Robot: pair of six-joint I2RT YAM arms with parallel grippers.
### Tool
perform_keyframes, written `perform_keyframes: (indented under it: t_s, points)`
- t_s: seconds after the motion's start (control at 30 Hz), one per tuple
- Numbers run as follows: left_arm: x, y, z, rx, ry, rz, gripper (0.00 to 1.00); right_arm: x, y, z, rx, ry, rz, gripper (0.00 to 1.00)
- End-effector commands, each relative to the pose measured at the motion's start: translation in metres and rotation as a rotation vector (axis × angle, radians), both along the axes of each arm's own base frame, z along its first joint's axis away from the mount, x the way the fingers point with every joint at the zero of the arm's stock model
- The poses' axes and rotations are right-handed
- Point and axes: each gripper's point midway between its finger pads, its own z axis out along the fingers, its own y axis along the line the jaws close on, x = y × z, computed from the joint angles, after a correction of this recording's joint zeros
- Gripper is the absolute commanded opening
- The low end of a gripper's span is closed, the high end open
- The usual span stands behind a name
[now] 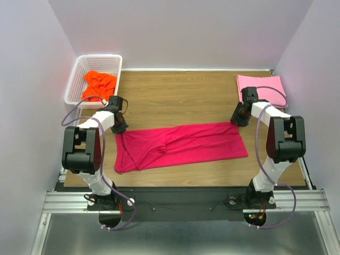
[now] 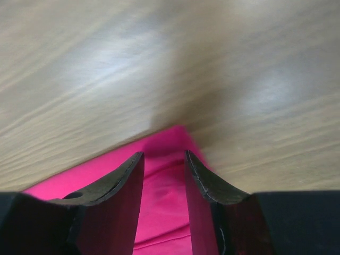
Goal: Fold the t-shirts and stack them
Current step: Fold the tshirt
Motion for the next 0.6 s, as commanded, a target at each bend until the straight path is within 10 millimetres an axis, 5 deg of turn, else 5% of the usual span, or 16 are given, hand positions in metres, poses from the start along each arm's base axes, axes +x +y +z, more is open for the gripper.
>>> perform_keyframes:
  t_s: [0.0,0.23,0.3,0.33,0.37,0.43,0.57]
  points:
    - [-0.009,0.021,-0.014,0.041,0.041,0.033,0.04,0.004,-0.015,-0.009,0.002,-0.013,-0.076,0.41]
    - [-0.003,0.023,-0.007,-0.002,0.018,0.031,0.08,0.005,-0.019,-0.002,0.001,-0.032,-0.067,0.41]
    - [0.002,0.020,0.007,-0.017,-0.021,0.022,0.19,0.011,-0.016,0.015,0.007,-0.075,-0.026,0.41]
    - [0.004,0.019,0.013,-0.021,-0.035,0.015,0.30,0.012,-0.015,0.020,0.007,-0.086,-0.013,0.42]
    - [0.007,0.019,0.027,-0.019,-0.073,0.013,0.55,0.013,-0.015,0.025,0.000,-0.099,0.010,0.42]
    - [0.012,0.016,0.052,-0.016,-0.137,-0.011,0.70,0.015,-0.013,0.040,-0.007,-0.138,0.047,0.43]
    - [0.019,-0.007,0.098,-0.015,-0.257,-0.094,0.78,0.016,-0.003,0.061,-0.018,-0.184,0.114,0.49]
